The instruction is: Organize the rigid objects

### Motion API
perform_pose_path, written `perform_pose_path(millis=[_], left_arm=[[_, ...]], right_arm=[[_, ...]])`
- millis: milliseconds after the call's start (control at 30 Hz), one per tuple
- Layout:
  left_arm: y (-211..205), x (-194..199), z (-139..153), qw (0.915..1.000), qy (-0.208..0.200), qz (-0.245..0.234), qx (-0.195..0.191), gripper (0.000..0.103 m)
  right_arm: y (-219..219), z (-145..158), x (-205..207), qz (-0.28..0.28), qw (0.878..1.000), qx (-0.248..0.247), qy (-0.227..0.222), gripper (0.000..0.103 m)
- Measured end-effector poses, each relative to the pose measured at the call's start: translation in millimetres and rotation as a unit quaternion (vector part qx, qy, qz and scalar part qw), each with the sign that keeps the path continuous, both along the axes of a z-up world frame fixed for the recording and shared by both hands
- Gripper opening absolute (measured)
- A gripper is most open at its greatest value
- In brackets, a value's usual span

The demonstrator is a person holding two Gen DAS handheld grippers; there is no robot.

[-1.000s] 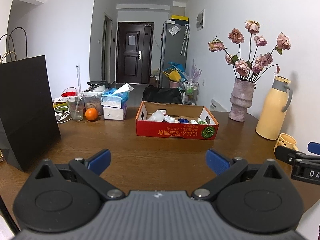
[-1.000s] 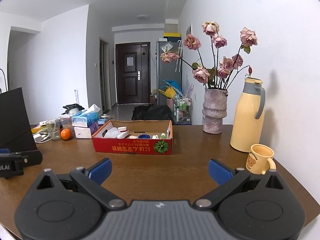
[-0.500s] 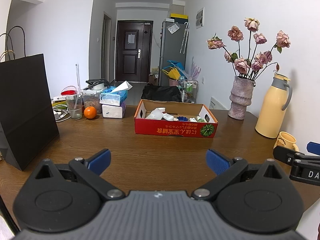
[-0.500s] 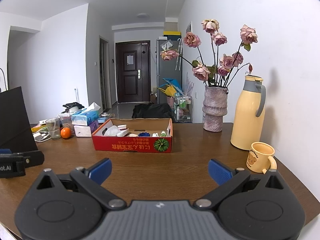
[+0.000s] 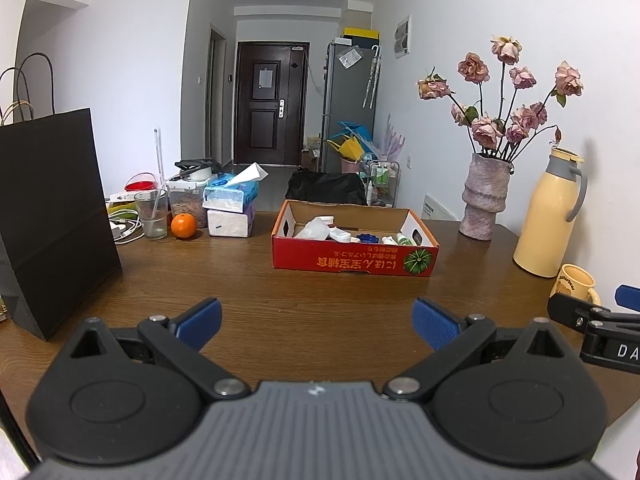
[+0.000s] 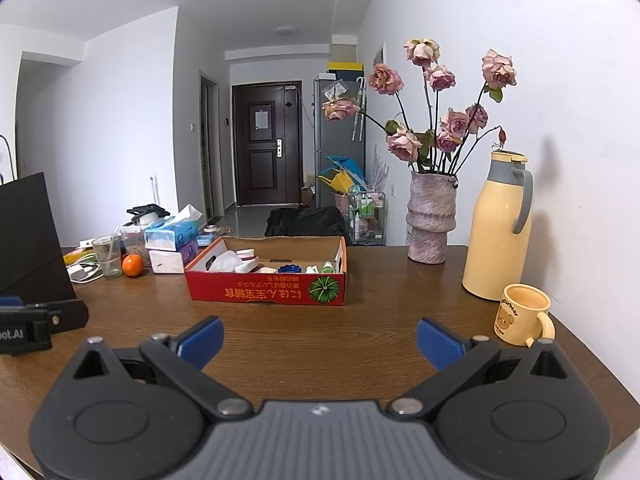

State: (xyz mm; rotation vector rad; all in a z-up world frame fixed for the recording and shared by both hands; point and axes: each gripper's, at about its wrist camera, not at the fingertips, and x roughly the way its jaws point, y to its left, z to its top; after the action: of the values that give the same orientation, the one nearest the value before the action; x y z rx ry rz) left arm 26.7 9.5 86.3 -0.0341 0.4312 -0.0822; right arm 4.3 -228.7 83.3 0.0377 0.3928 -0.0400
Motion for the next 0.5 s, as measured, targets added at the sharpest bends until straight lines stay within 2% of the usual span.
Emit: perform_pose_path(millis=[500], left_arm=[[1.7,1.3,-1.2,1.0000,0.003,0.004,0.004,0.103]], right_arm=[[0.1,0.0,-0.1,0.000,1.000,0.000,0.000,0.103]])
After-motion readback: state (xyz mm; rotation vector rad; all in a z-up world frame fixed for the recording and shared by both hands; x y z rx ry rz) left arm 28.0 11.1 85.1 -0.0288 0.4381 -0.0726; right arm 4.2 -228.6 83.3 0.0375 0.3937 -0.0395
